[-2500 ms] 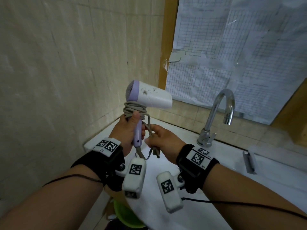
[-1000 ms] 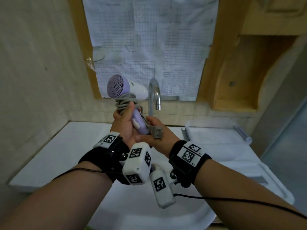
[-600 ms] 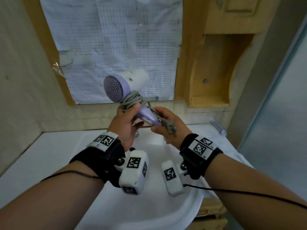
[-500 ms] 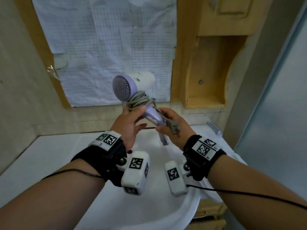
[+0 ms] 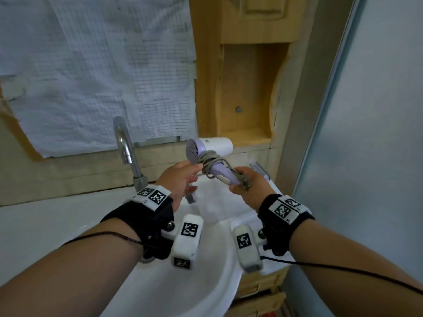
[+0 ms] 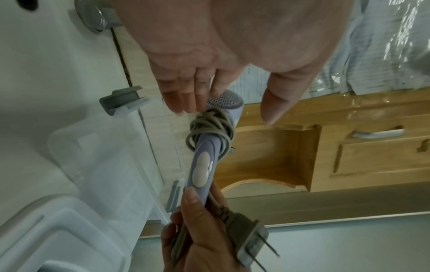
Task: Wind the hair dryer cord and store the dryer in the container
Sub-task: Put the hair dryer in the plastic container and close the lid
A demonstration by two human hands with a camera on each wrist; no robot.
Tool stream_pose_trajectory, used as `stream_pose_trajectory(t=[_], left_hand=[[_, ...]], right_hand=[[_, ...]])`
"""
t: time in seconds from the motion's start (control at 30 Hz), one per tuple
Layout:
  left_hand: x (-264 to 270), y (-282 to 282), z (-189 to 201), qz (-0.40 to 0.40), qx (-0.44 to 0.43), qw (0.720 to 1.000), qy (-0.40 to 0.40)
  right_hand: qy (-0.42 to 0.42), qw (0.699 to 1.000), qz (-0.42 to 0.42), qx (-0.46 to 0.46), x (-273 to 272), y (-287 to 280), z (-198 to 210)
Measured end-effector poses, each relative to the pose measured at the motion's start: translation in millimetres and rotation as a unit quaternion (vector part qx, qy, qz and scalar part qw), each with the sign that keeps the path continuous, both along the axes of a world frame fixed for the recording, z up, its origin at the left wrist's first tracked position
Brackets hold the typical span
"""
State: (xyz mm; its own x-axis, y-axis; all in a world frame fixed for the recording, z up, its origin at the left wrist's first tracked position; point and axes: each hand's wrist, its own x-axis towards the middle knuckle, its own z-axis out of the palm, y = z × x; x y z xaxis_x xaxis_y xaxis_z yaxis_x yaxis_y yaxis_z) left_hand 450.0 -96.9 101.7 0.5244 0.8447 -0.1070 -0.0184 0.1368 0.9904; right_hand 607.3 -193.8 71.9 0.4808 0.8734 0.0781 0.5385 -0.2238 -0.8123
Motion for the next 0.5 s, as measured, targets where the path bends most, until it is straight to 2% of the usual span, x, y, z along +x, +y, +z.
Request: stream_pose_trajectory(t=[0.13, 0.23, 0.33, 0.5], left_hand=[[12.9, -1.2, -7.7, -0.006, -0.005, 0.999, 0.052], [18.7, 0.2, -14.2, 0.010, -0.031, 0.995, 0.089], [20.5, 7.3, -20.2, 0.047, -0.048, 0.992, 0.106], [24.2, 17.1, -27.5, 0.065, -0.026, 0.987, 0.146]], right_hand=[[-0.079, 0.994, 0.026, -0.070, 24.7, -2.5, 0.0], [-0.149, 0.978, 0.042, -0.137, 37.3, 3.2, 1.3], [-0.188, 0.961, 0.080, -0.184, 48.1, 18.7, 1.5], [-0.232, 0.935, 0.131, -0.235, 64.3, 40.7, 7.8]])
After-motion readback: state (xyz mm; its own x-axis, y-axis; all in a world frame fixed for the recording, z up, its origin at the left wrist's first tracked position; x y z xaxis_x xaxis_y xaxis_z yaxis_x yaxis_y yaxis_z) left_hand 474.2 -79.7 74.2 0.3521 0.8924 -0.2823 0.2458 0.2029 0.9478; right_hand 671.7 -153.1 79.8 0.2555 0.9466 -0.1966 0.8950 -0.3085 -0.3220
